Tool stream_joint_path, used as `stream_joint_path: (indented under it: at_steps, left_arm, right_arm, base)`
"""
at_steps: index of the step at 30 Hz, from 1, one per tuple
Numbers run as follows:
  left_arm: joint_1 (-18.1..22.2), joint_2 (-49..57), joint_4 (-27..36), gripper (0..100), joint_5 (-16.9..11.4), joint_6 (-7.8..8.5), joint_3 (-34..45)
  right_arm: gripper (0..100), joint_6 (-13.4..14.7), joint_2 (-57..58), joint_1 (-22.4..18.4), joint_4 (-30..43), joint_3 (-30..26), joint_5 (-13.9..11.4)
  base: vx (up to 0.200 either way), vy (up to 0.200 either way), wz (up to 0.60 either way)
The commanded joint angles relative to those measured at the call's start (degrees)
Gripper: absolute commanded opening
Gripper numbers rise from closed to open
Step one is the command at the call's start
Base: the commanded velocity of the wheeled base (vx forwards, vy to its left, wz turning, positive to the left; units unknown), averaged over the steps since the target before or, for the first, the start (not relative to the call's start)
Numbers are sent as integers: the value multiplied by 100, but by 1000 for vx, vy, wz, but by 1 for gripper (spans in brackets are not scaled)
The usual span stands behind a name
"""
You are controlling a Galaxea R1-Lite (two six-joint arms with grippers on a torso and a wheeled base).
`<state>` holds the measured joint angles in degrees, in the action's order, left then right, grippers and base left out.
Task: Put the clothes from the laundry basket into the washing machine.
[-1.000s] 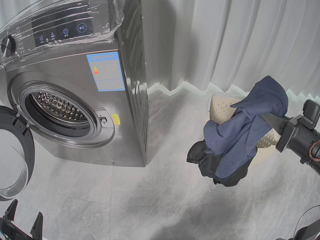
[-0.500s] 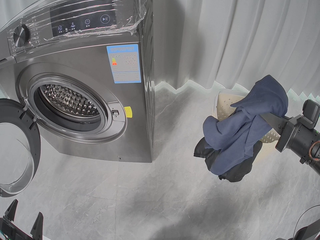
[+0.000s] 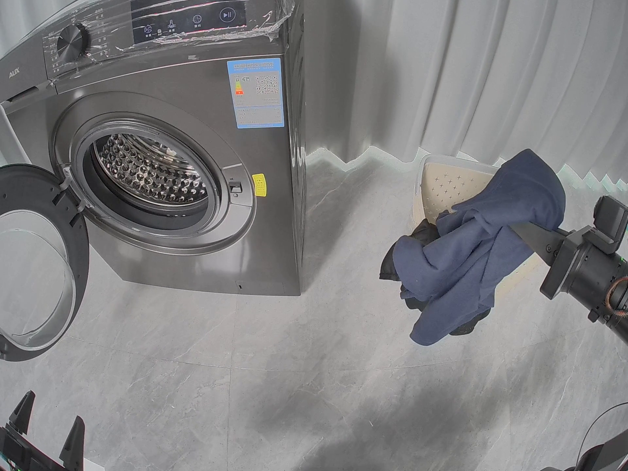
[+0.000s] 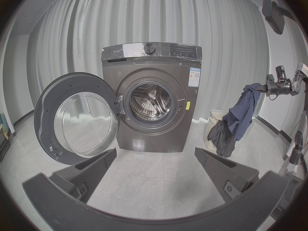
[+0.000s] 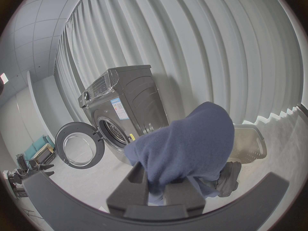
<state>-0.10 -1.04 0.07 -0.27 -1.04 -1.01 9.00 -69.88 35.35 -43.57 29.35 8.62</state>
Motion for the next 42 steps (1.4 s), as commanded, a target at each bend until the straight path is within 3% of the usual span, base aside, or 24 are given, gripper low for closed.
stream_joint_path:
  at_steps: [1, 32, 42]
  left_arm:
    - [1, 104, 1, 100, 0, -2, 92]
    - [1, 104, 1, 100, 0, -11, 92]
    - [1, 104, 1, 100, 0, -11, 92]
  right_arm:
    - [0, 6, -35, -2, -2, 0, -1]
    - [0, 14, -52, 7, -11, 18, -71]
    - [0, 6, -105, 7, -169, 18, -88]
  base:
    - [0, 200, 0]
    - [0, 200, 0]
    - [0, 0, 0]
